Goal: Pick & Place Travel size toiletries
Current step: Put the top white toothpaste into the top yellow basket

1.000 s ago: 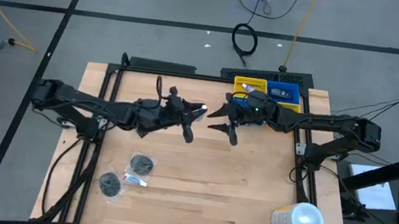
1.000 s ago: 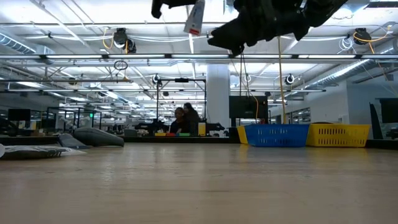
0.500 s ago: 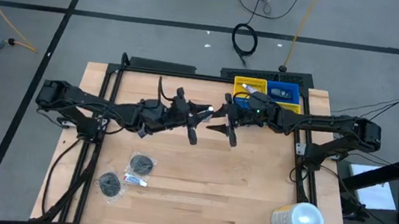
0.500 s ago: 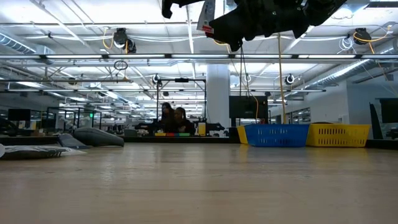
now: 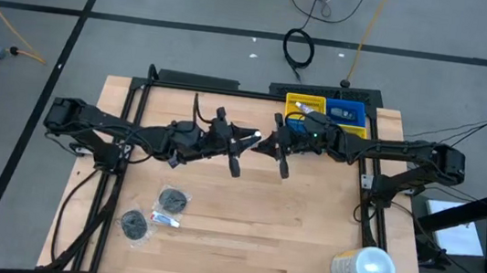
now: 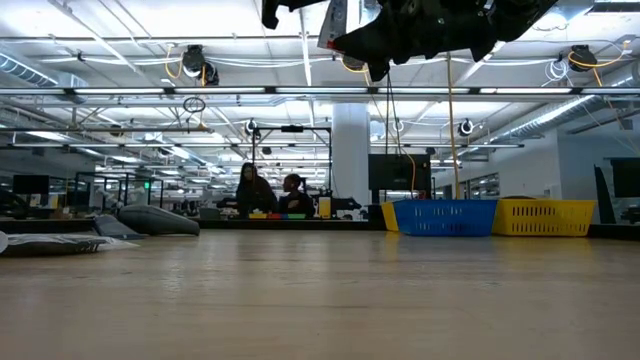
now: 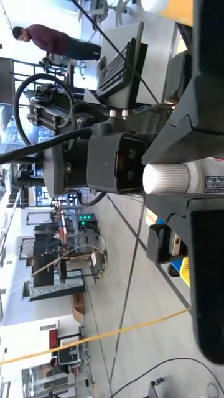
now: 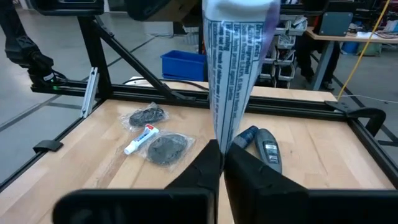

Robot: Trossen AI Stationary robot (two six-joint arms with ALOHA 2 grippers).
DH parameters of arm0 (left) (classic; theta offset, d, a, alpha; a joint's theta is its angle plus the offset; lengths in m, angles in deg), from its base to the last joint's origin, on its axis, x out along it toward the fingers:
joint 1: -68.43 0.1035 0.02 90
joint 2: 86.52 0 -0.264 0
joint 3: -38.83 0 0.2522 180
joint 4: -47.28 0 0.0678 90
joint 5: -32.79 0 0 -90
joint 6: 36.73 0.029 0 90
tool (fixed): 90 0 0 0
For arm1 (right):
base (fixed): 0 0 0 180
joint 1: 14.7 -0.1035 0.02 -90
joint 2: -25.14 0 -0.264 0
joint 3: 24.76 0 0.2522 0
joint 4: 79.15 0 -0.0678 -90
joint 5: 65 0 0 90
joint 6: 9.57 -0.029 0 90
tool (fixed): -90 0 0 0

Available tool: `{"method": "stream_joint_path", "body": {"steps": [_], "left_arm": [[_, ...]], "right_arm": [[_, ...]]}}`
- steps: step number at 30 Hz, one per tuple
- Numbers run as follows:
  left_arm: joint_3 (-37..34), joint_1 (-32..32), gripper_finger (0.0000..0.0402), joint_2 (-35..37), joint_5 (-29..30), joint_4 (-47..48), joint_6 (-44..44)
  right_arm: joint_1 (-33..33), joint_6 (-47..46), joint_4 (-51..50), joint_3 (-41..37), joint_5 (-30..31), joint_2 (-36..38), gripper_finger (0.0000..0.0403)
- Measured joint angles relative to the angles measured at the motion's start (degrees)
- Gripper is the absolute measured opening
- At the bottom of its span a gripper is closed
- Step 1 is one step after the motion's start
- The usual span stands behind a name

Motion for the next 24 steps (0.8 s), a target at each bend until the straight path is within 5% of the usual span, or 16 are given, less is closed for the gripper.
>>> {"method": "stream_joint_path", "body": {"steps": [6,19,24], "left_arm": [[0.0,-0.03,0.0058,0.0,-0.22,0.06,0.71],[0.0,-0.19,0.0151,1.91,1.31,0.8,2.62],[0.04,-0.5,0.0177,4.25,2.57,8.22,-0.62]], "right_arm": [[0.04,-0.04,-0.23,-0.02,-1.06,0.01,0.0002],[2.99,-1.33,-4.3,-0.06,-1.07,0.02,0.0001],[6.39,-1.57,-8.41,-0.06,-0.92,0.02,0.0]]}}
